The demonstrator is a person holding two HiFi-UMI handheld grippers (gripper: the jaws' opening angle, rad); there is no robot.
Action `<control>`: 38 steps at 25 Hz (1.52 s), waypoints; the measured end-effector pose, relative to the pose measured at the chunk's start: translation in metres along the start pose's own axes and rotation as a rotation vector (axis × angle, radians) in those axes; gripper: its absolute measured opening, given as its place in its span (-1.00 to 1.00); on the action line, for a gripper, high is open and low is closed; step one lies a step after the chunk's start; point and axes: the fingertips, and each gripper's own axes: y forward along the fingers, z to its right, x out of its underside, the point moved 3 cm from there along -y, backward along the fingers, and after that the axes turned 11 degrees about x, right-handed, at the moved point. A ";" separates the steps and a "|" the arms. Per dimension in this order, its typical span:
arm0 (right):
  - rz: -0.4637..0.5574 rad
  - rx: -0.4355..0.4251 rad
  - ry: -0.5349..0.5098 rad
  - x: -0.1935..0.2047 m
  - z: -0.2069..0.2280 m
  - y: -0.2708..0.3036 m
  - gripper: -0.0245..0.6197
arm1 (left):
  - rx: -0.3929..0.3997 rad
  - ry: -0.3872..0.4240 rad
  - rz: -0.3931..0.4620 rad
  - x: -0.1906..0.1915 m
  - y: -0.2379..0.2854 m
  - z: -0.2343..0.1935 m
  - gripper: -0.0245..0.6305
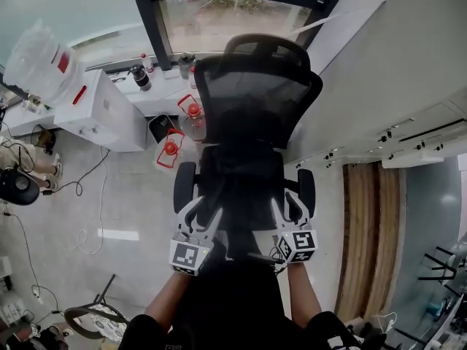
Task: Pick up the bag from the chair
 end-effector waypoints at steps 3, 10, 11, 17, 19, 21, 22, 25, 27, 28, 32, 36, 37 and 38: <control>-0.031 -0.012 0.011 -0.001 0.011 0.031 -0.45 | -0.003 -0.020 -0.029 0.001 0.027 -0.016 -0.38; -0.131 -0.036 0.032 0.027 0.036 0.110 -0.41 | 0.014 -0.051 -0.093 0.032 0.108 -0.052 -0.36; -0.153 -0.038 0.036 0.034 0.039 0.119 -0.40 | 0.012 -0.058 -0.106 0.039 0.117 -0.058 -0.36; -0.318 -0.039 0.068 0.089 0.058 0.177 -0.37 | -0.025 -0.149 -0.211 0.098 0.159 -0.091 -0.33; -0.387 -0.033 0.068 0.113 0.066 0.200 -0.34 | -0.031 -0.186 -0.251 0.125 0.176 -0.103 -0.31; -0.444 -0.032 0.086 0.135 0.071 0.220 -0.28 | -0.037 -0.216 -0.292 0.151 0.190 -0.114 -0.29; -0.464 -0.031 0.100 0.144 0.073 0.229 -0.25 | -0.042 -0.231 -0.308 0.162 0.196 -0.120 -0.29; -0.506 -0.010 0.146 0.168 0.083 0.258 -0.21 | -0.072 -0.273 -0.351 0.195 0.214 -0.141 -0.26; -0.534 0.011 0.173 0.184 0.091 0.276 -0.19 | -0.092 -0.298 -0.379 0.217 0.225 -0.154 -0.24; -0.547 0.024 0.184 0.192 0.096 0.284 -0.18 | -0.097 -0.309 -0.391 0.228 0.230 -0.160 -0.23; -0.606 0.073 0.203 0.226 0.112 0.313 -0.14 | -0.111 -0.342 -0.451 0.268 0.249 -0.180 -0.21; -0.626 0.102 0.241 0.252 0.127 0.333 -0.07 | -0.129 -0.381 -0.476 0.298 0.263 -0.202 -0.15; -0.623 0.108 0.249 0.257 0.131 0.337 -0.05 | -0.132 -0.390 -0.484 0.306 0.267 -0.208 -0.13; -0.623 0.112 0.248 0.261 0.135 0.342 -0.04 | -0.133 -0.396 -0.501 0.314 0.270 -0.213 -0.11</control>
